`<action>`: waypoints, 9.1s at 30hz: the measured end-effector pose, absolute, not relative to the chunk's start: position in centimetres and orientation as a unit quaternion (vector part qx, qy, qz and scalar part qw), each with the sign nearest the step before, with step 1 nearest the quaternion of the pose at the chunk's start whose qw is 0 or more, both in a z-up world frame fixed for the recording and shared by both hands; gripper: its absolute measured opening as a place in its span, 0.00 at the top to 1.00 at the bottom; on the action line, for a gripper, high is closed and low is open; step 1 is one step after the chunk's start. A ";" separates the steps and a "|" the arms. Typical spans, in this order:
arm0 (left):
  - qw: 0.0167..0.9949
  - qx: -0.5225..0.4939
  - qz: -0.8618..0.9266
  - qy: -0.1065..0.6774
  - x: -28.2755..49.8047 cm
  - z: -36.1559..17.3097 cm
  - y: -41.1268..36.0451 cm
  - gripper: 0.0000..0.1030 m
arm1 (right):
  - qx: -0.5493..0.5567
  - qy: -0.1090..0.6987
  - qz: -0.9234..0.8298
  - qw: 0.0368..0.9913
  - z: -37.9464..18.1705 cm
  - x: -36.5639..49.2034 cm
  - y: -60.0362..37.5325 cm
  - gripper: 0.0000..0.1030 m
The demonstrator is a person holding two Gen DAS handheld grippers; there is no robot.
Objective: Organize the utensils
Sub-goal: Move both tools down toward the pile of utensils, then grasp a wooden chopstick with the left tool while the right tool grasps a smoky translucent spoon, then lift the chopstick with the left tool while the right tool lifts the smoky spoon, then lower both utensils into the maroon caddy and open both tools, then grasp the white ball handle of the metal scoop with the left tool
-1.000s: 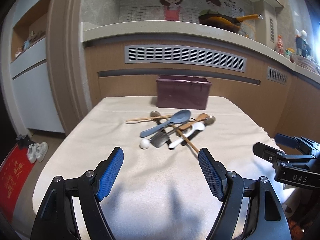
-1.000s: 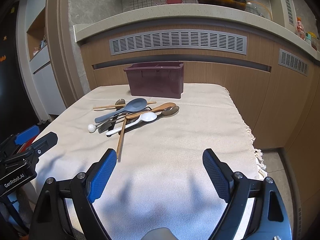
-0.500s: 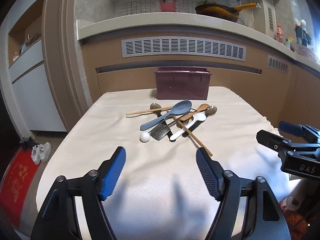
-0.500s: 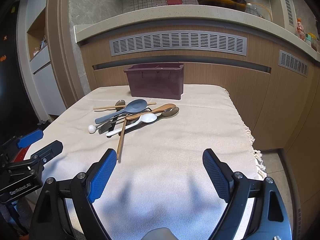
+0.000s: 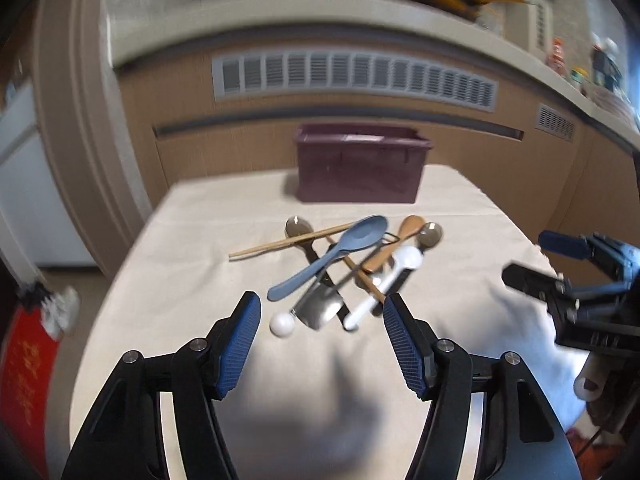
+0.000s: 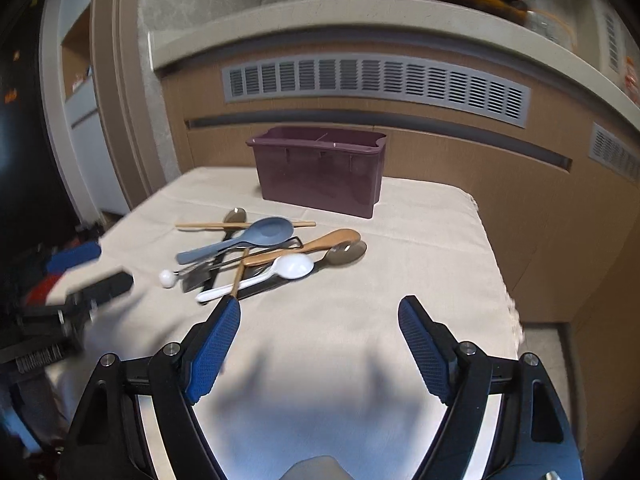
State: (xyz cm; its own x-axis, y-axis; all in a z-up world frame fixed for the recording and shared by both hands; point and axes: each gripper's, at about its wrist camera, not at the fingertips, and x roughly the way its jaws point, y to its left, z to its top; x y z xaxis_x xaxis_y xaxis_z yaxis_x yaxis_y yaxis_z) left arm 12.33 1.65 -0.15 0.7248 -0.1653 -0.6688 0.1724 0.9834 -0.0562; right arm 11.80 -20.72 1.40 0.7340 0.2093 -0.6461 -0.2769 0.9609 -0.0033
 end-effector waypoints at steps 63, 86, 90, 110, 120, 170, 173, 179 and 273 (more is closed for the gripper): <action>0.873 0.001 -0.061 0.484 28.6 -8.3 0.9 0.58 | -0.021 0.480 0.202 0.854 -6.5 26.3 -19.7 0.00; 0.883 -0.038 -0.094 0.458 27.1 -8.5 1.7 0.56 | -0.006 0.453 0.167 0.876 -4.8 25.5 -20.4 0.38; 0.857 -0.093 -0.156 0.483 26.9 -8.0 2.2 0.57 | 0.013 0.476 0.101 0.874 -5.2 27.7 -20.4 0.40; 0.860 -0.014 -0.113 0.497 31.4 -8.2 -1.1 0.59 | -0.052 0.439 0.127 0.888 -3.6 26.2 -22.4 0.63; 0.880 -0.017 -0.185 0.438 26.0 -6.1 1.3 0.69 | -0.110 0.381 0.155 0.905 -2.0 24.2 -22.8 0.62; 0.839 0.047 -0.172 0.514 26.5 -7.3 -2.0 0.93 | -0.050 0.441 0.122 0.888 -3.6 22.3 -20.3 0.70; 0.835 0.080 -0.161 0.520 26.9 -8.0 -2.8 0.93 | -0.062 0.433 0.126 0.891 -3.2 21.9 -20.6 0.70; 0.822 0.052 -0.162 0.543 28.0 -8.5 -2.6 0.93 | -0.069 0.412 0.127 0.900 -2.8 21.6 -20.9 0.70; 0.898 -0.045 -0.150 0.411 15.9 -4.8 5.0 0.40 | -0.106 0.420 0.113 0.894 -3.4 22.8 -21.3 0.55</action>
